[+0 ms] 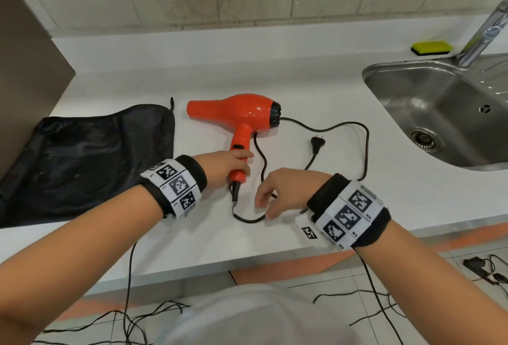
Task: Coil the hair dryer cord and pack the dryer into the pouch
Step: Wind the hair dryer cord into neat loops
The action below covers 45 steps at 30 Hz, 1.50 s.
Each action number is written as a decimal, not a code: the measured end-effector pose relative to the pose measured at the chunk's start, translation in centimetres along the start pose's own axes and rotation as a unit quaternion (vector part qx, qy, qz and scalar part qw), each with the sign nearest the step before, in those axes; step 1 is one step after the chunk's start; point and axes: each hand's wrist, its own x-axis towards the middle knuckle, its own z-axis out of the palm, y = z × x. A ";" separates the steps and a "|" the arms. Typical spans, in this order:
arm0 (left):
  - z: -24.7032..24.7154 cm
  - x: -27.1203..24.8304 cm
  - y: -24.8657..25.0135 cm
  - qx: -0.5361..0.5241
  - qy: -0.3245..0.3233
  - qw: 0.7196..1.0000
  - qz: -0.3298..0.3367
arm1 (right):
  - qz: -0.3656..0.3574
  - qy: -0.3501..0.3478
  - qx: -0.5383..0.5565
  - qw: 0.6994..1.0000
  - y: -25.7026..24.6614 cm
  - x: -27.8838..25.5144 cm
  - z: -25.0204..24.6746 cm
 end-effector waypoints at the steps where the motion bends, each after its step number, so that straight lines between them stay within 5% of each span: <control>1: 0.2 0.2 -0.1 0.001 0.005 1.000 -0.001 | 0.012 -0.012 -0.033 0.999 0.0 0.3 0.4; 6: 0.9 0.7 0.1 -0.020 0.054 0.998 -0.001 | 0.062 -0.023 -0.119 0.991 0.8 1.4 2.3; 12: -1.9 0.4 0.8 -0.116 0.156 0.980 0.051 | 0.018 0.183 -0.074 0.980 2.1 0.0 0.3; 17: -5.8 -0.3 1.2 -0.174 0.252 0.950 0.064 | -0.109 0.483 0.069 0.866 2.6 -1.3 -2.7; 24: -8.4 -0.8 1.3 -0.240 0.268 0.931 0.065 | -0.169 0.623 0.141 0.750 2.0 -2.0 -6.1; 28: -9.7 -0.9 0.9 -0.259 0.257 0.928 0.070 | -0.146 0.674 0.156 0.708 2.3 -2.0 -8.5; 37: -12.3 1.0 0.7 -0.317 0.276 0.902 0.098 | -0.060 0.676 0.101 0.727 1.2 0.5 -12.0; 45: -15.3 2.2 0.5 -0.485 0.200 0.837 0.158 | 0.019 0.578 -0.015 0.816 1.0 2.3 -13.9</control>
